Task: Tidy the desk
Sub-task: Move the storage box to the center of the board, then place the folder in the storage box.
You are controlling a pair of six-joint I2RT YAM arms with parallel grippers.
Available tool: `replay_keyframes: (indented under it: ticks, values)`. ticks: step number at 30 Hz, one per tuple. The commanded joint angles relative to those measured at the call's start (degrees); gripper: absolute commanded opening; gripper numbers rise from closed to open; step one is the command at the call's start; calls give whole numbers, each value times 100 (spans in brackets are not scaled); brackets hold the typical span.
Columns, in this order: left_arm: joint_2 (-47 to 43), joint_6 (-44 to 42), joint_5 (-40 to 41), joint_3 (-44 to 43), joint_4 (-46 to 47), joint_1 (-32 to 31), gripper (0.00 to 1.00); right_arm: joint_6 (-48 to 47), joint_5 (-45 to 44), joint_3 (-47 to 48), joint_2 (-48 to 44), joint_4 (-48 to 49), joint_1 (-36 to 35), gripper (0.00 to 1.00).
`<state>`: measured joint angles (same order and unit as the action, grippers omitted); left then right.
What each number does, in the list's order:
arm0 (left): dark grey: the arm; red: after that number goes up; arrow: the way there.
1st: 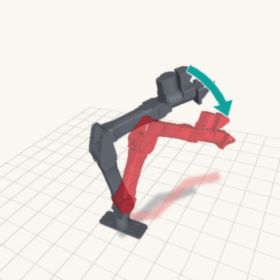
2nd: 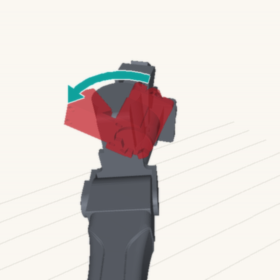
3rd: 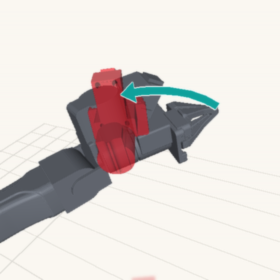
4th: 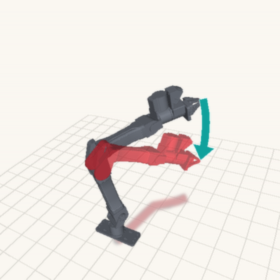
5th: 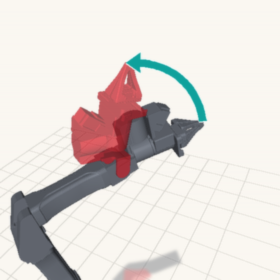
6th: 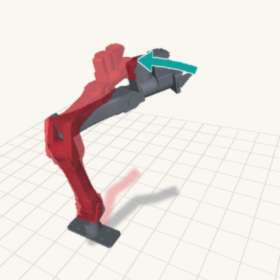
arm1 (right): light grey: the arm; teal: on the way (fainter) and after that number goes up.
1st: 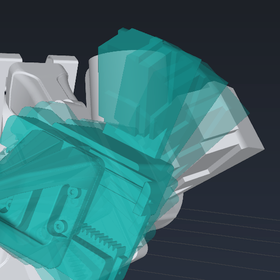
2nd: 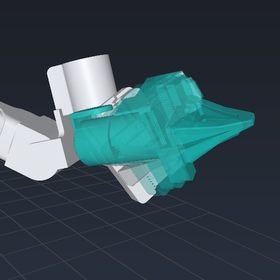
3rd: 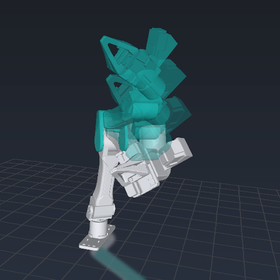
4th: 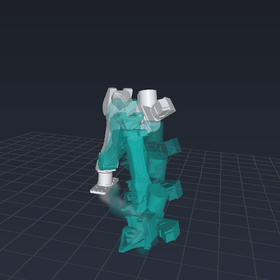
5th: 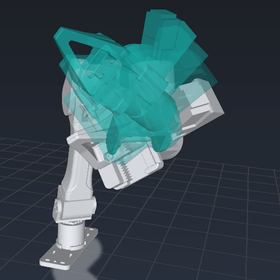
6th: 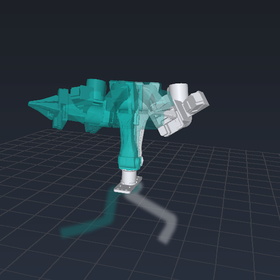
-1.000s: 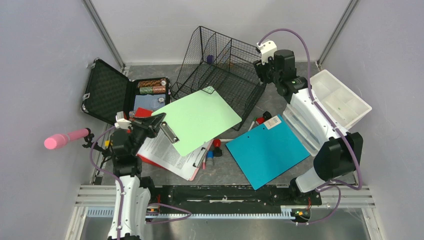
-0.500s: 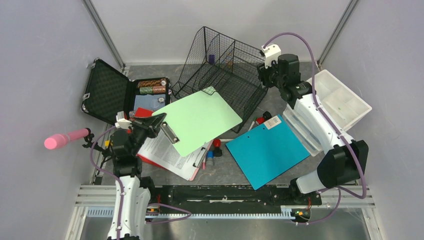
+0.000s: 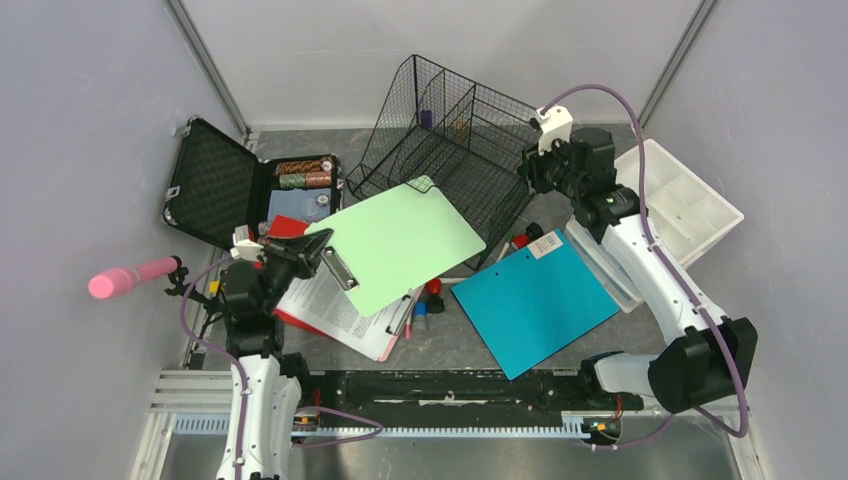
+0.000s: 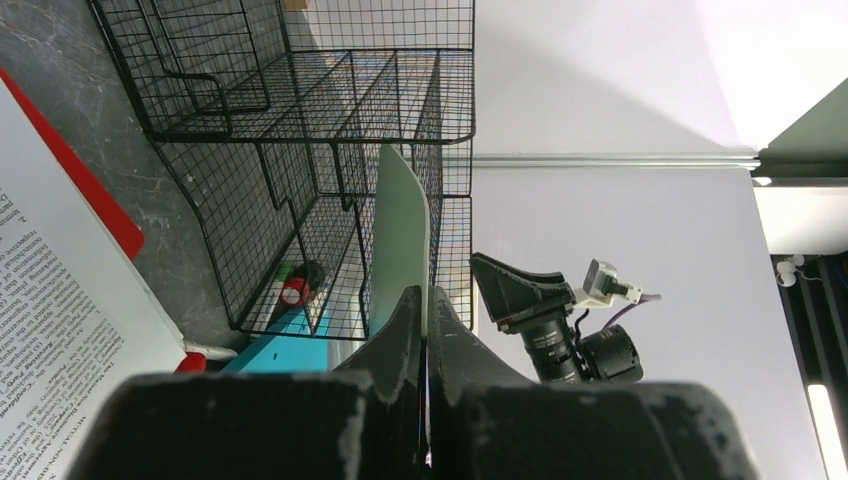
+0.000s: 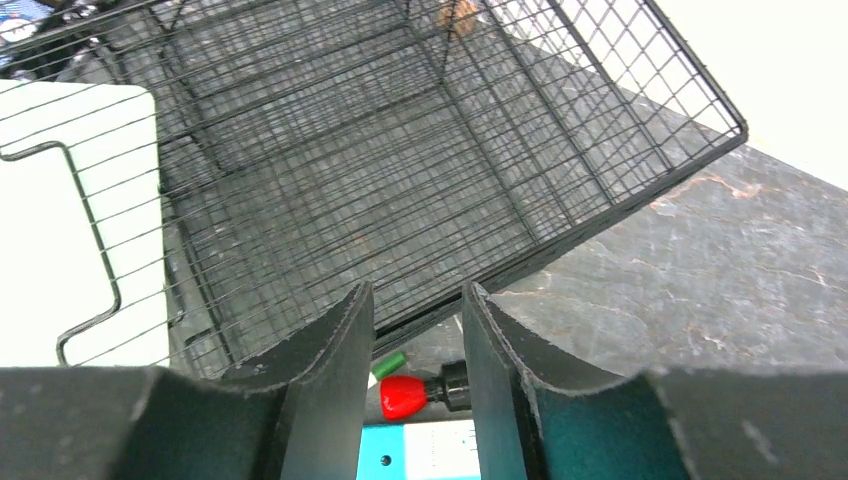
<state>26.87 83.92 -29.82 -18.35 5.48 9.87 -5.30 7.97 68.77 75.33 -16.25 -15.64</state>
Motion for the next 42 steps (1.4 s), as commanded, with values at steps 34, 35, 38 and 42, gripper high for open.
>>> replay_keyframes:
  ticks: [34, 35, 38, 42]
  values:
    - [-297, -693, 629, -85, -970, 63, 2, -4079, 1124, -1076, -1885, -1683, -2371, 80]
    - [-276, -732, 627, -109, -977, 67, 2, -4124, 867, -1261, -1922, -1607, -2597, 80]
    - [-212, -815, 619, -201, -1000, 77, 2, -4312, -127, -1850, -1979, -1161, -3456, 79]
    - [-185, -865, 590, -291, -1009, 111, 2, -4564, -998, -2383, -1922, -507, -4008, 77]
